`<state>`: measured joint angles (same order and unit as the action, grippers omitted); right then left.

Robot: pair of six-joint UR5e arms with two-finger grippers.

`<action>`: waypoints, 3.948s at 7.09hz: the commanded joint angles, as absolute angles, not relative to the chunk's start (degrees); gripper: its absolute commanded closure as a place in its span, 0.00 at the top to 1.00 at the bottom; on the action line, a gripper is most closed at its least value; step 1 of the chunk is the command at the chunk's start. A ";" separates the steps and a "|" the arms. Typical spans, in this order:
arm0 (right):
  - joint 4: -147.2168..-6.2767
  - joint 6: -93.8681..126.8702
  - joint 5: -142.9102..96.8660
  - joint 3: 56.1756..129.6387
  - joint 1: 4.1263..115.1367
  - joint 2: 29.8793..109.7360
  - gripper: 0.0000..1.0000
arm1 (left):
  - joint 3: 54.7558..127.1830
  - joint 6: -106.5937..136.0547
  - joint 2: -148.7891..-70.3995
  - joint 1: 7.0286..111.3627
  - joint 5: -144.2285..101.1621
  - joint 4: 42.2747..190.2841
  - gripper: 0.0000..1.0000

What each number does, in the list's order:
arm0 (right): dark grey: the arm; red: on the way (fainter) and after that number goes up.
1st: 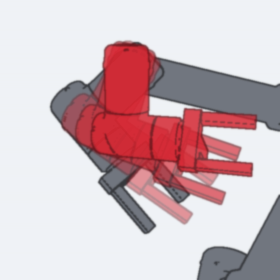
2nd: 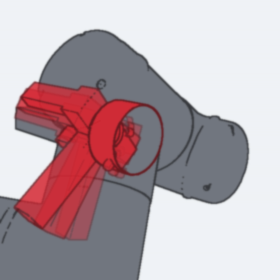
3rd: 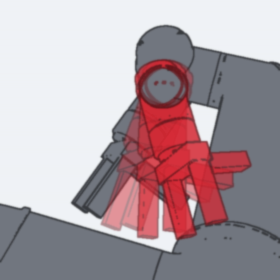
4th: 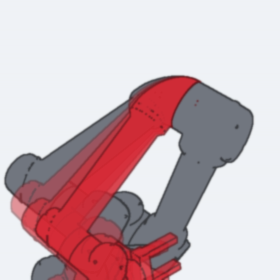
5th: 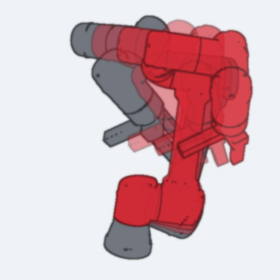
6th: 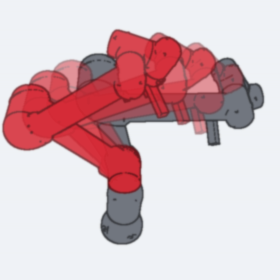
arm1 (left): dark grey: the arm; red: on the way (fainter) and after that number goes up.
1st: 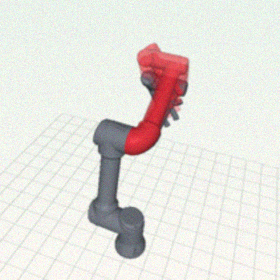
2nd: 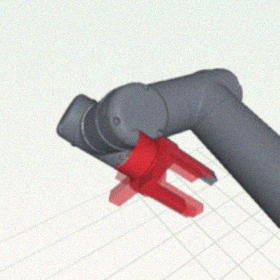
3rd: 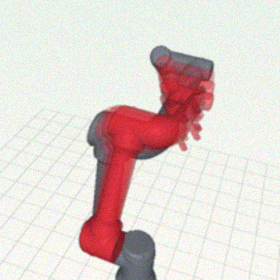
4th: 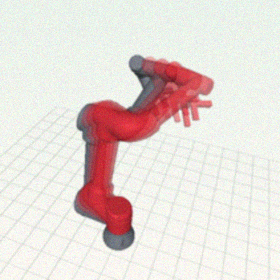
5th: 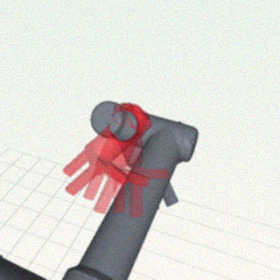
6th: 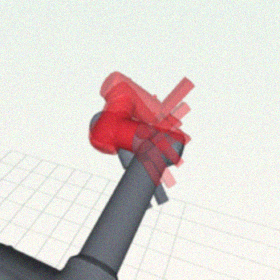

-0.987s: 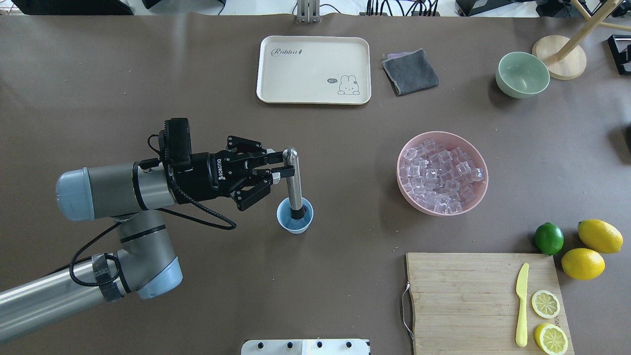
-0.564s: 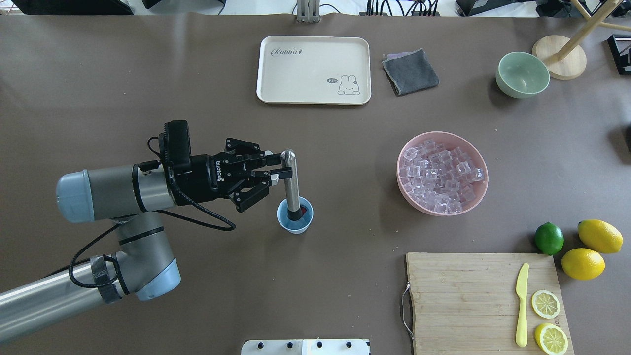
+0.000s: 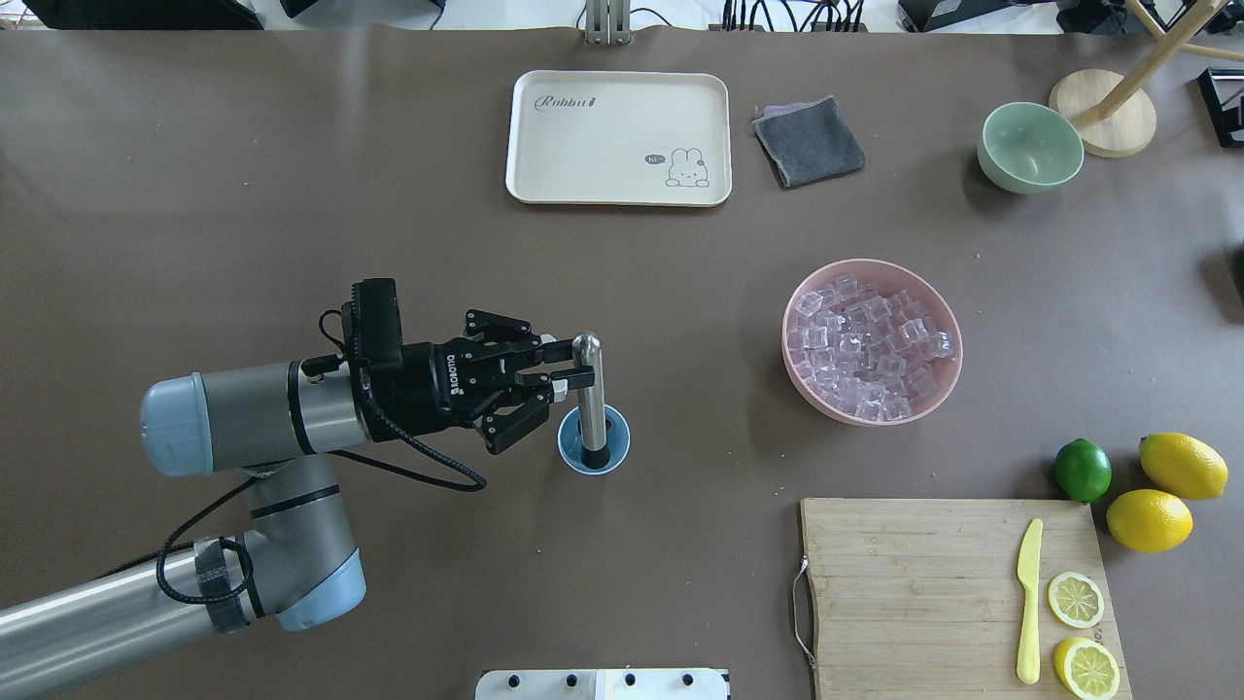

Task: Mash ice and strawberries in cup
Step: 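Press the pestle down on the ice and strawberry in the cup, then lift the pestle out of the blue cup with the left gripper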

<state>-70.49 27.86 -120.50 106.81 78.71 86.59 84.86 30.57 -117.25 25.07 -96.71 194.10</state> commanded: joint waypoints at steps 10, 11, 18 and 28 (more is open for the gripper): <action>-70.49 27.86 -120.32 107.23 78.66 86.75 1.00 | 86.31 30.76 -117.60 28.65 -97.12 192.66 0.00; -70.40 27.86 -120.32 107.14 78.58 86.75 1.00 | 86.05 30.76 -117.60 28.57 -97.12 192.66 0.00; -70.40 27.95 -120.23 106.96 78.31 86.57 1.00 | 83.50 30.76 -117.60 28.48 -97.03 192.66 0.00; -70.58 27.95 -119.35 106.26 78.31 86.75 1.00 | 90.93 36.91 -118.92 35.03 -104.02 180.04 0.00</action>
<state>-70.56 27.96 -119.29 106.53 78.31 86.74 87.18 35.17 -119.18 31.78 -99.88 184.84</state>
